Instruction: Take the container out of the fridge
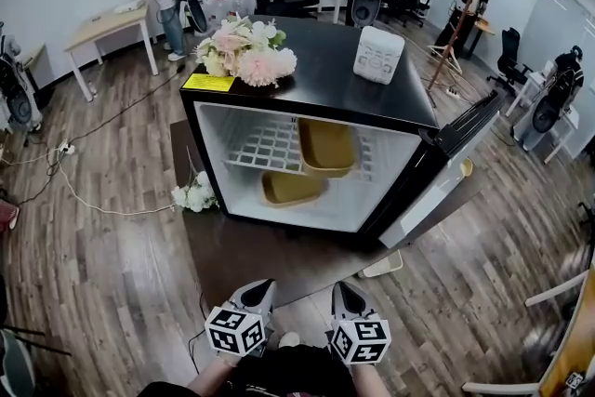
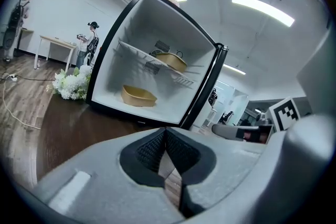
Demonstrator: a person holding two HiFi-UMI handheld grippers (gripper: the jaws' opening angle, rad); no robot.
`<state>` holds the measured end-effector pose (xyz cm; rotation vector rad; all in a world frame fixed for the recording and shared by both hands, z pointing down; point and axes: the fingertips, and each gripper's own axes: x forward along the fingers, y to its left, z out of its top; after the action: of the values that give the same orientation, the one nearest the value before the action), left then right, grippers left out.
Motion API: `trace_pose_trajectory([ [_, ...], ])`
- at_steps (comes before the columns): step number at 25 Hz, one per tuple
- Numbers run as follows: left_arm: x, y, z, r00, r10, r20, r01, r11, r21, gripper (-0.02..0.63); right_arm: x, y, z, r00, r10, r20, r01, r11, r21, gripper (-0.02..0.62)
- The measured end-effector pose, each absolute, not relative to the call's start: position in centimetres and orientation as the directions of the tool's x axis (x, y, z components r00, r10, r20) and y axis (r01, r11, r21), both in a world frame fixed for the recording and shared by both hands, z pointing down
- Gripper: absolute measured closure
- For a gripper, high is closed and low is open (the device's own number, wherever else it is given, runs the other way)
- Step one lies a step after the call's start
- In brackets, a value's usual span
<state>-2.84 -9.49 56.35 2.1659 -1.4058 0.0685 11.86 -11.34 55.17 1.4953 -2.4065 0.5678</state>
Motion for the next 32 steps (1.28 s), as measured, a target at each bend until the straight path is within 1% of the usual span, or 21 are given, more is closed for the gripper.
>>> trace_pose_trajectory([
  [6,-3.7,-11.6,56.3,0.415,-0.841,0.347,-0.874,-0.262,0.411,0.597,12.4,-14.9,51.8,-0.437,-0.831,0.343,-0.899,0.389,-0.203,0.586],
  [8,-4.0,-12.5,55.9,0.412,-0.844,0.344,-0.876,-0.262,0.405,0.597,12.4,-16.2,50.4,-0.438,-0.841,0.317,-0.897,0.385,-0.218,0.558],
  [14,-5.2,-14.5,55.3,0.408,-0.842,0.353,-0.880,-0.259,0.399,0.597,12.4,-20.1,45.4,-0.416,-0.880,0.231,-0.899,0.358,-0.254,0.535],
  [17,-5.8,-15.5,54.9,0.409,-0.845,0.346,-0.880,-0.264,0.394,0.597,12.3,-22.2,42.8,-0.410,-0.894,0.181,-0.894,0.354,-0.273,0.505],
  [19,-6.0,-15.9,54.6,0.412,-0.844,0.342,-0.879,-0.270,0.393,0.597,12.0,-23.3,41.6,-0.404,-0.899,0.169,-0.895,0.351,-0.276,0.485],
  [25,-6.6,-16.1,54.6,0.423,-0.839,0.341,-0.876,-0.283,0.390,0.597,11.2,-25.7,38.7,-0.383,-0.914,0.130,-0.902,0.341,-0.263,0.457],
  [32,-7.1,-16.5,55.0,0.429,-0.833,0.349,-0.877,-0.293,0.380,0.597,10.8,-28.4,36.5,-0.372,-0.921,0.112,-0.903,0.332,-0.271,0.452],
])
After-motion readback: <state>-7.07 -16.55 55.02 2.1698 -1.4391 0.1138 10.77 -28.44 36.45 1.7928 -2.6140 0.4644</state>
